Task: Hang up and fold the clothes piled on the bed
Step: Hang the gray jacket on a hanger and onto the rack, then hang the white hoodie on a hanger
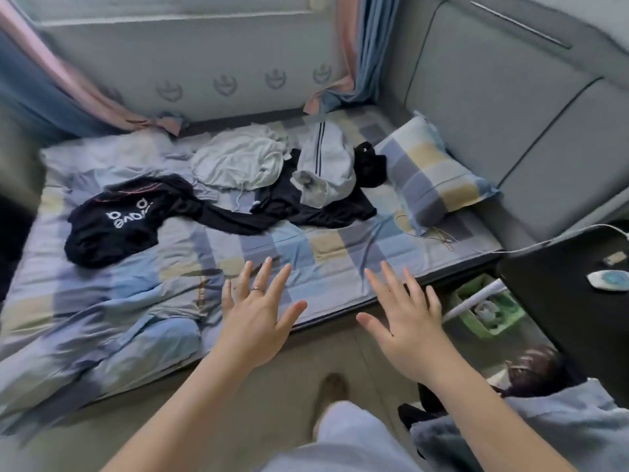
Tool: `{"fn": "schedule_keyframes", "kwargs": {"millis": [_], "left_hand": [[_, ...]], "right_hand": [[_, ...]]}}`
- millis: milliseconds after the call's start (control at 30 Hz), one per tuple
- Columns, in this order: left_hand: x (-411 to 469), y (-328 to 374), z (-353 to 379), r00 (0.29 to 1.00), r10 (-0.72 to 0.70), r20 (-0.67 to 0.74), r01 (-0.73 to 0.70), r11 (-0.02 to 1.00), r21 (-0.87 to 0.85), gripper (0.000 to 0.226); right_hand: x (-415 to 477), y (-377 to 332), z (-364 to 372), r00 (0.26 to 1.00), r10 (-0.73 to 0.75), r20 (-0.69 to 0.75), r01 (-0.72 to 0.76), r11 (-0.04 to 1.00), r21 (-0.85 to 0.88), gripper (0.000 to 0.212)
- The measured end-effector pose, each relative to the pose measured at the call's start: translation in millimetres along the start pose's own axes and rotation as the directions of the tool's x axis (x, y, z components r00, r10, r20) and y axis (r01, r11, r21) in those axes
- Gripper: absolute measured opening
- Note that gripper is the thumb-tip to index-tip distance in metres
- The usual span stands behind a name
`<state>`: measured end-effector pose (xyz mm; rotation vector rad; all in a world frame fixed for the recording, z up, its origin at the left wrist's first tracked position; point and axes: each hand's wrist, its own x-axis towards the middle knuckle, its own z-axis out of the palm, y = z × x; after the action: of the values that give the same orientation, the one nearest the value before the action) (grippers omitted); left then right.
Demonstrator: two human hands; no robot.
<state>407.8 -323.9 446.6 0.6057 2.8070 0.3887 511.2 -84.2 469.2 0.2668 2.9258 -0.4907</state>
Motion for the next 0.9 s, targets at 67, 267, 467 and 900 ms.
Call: {"fn": "schedule_keyframes", "kwargs": {"millis": [67,267,467,900], "left_hand": [[7,-22,2,0.998,-0.058,0.003,0.058,0.998,-0.015,0.088],[69,-76,0,0.984,-0.175,0.011,0.175,0.983,-0.047,0.088],[151,-119,-25,0.972,-0.235,-0.006,0.235,0.971,-0.046,0.089],[267,-196,-40,0.931,-0.356,0.077,0.363,0.925,-0.112,0.067]], "right_hand": [[28,-11,7,0.998,-0.039,0.048,0.039,0.999,-0.004,0.075],[131,-31,15,0.983,-0.099,0.155,0.104,0.994,-0.025,0.067],[236,-57,2,0.965,-0.155,0.21,0.158,0.987,0.003,0.073],[392,-102,12,0.929,-0.238,0.283,0.25,0.968,-0.006,0.068]]}}
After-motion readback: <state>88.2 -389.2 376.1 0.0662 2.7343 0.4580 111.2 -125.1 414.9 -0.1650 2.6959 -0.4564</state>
